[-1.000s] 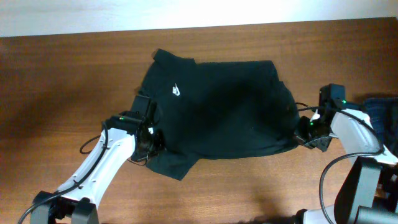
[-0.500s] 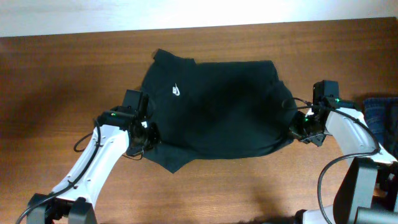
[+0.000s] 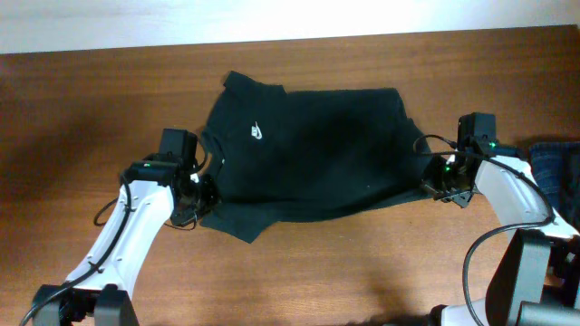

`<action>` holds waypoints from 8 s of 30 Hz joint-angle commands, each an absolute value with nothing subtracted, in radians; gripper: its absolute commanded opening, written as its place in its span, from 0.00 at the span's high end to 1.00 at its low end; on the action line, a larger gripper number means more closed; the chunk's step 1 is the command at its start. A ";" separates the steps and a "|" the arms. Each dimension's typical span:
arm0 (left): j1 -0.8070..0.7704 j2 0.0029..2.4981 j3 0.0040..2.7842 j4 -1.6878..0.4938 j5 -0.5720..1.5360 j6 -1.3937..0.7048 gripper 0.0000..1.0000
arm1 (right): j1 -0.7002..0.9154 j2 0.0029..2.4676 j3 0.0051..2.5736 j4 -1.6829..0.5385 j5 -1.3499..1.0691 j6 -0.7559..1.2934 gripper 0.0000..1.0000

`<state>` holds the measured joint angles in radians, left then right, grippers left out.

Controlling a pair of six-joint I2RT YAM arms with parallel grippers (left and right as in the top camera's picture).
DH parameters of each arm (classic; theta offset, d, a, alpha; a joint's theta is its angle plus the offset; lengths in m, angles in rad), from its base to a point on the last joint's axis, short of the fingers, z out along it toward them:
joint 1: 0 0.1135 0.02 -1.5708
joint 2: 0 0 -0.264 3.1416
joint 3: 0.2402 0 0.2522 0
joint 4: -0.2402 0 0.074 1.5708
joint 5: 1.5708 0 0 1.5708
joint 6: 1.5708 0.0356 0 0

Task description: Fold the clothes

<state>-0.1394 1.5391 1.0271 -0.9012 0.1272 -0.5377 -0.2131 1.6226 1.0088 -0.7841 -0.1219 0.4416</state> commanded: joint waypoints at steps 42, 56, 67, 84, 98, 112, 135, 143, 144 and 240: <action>-0.091 1.553 1.050 -0.670 0.036 -0.537 0.99 | -0.209 1.770 1.033 -0.483 -0.123 0.450 0.96; -0.091 1.643 1.091 -0.625 0.037 -0.435 0.46 | -0.209 1.768 1.088 -0.494 -0.181 0.315 0.16; -0.162 1.626 1.275 -0.940 0.036 -0.315 0.42 | -0.209 1.766 1.288 -0.792 -0.181 0.243 0.00; -0.281 1.630 1.237 -1.019 -0.103 -0.276 0.34 | -0.183 1.769 1.280 -0.980 -0.184 0.239 0.01; -0.282 1.760 1.172 -0.901 -0.048 -0.275 0.34 | -0.136 1.769 1.279 -0.980 -0.172 0.239 0.01; -0.279 1.844 1.171 -0.902 -0.049 -0.301 0.34 | -0.136 1.770 1.277 -0.980 -0.142 0.239 0.01; -0.257 1.851 1.149 -0.867 -0.077 -0.301 0.49 | -0.136 1.771 1.234 -0.935 -0.142 0.239 0.01; -0.250 1.851 1.148 -0.872 -0.135 -0.302 0.39 | -0.136 1.771 1.234 -0.935 -0.142 0.239 0.01; -0.250 1.851 1.148 -0.871 -0.130 -0.302 0.39 | -0.136 1.771 1.234 -0.935 -0.142 0.239 0.01; -0.159 1.932 1.341 -0.826 0.073 -0.022 0.49 | -0.136 1.772 1.233 -0.939 -0.120 0.239 0.02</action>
